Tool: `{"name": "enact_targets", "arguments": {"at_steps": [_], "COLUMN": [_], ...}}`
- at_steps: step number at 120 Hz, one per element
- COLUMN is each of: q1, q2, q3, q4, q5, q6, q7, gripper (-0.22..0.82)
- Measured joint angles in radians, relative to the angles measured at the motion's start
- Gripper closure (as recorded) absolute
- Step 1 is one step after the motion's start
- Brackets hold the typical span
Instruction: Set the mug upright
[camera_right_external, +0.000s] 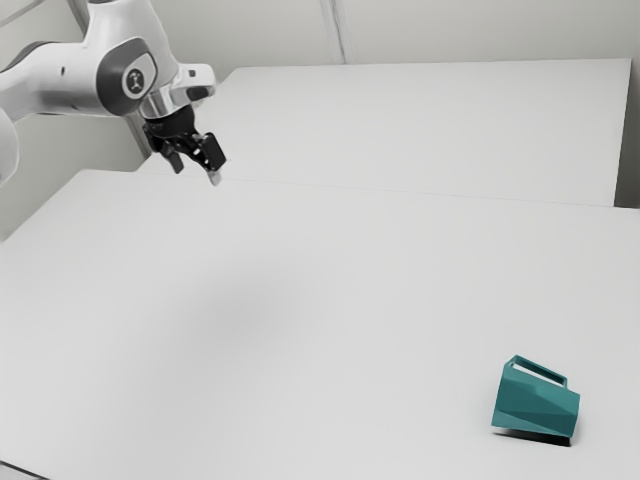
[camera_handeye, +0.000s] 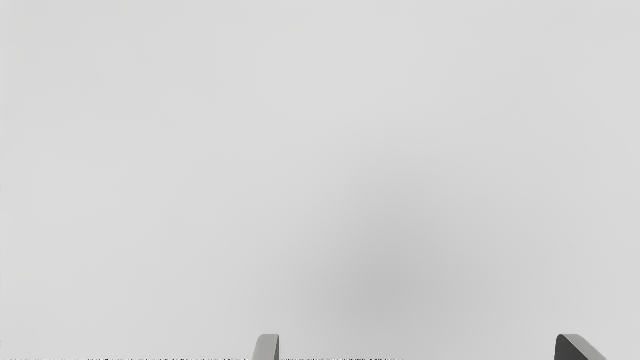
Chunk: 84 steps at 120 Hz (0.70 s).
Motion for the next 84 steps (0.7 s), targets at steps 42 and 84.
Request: {"name": "enact_targets", "arguments": {"at_steps": [42, 84], "q1": [-0.182, -0.360], "q2": [-0.167, -0.044], "q3": [0.017, 0.007], "q4": [-0.199, -0.279], "q5": [-0.146, -0.516], "q6": [-0.004, 0.081], "q7": [-0.039, -0.072], "gripper": [0.00, 0.00]}}
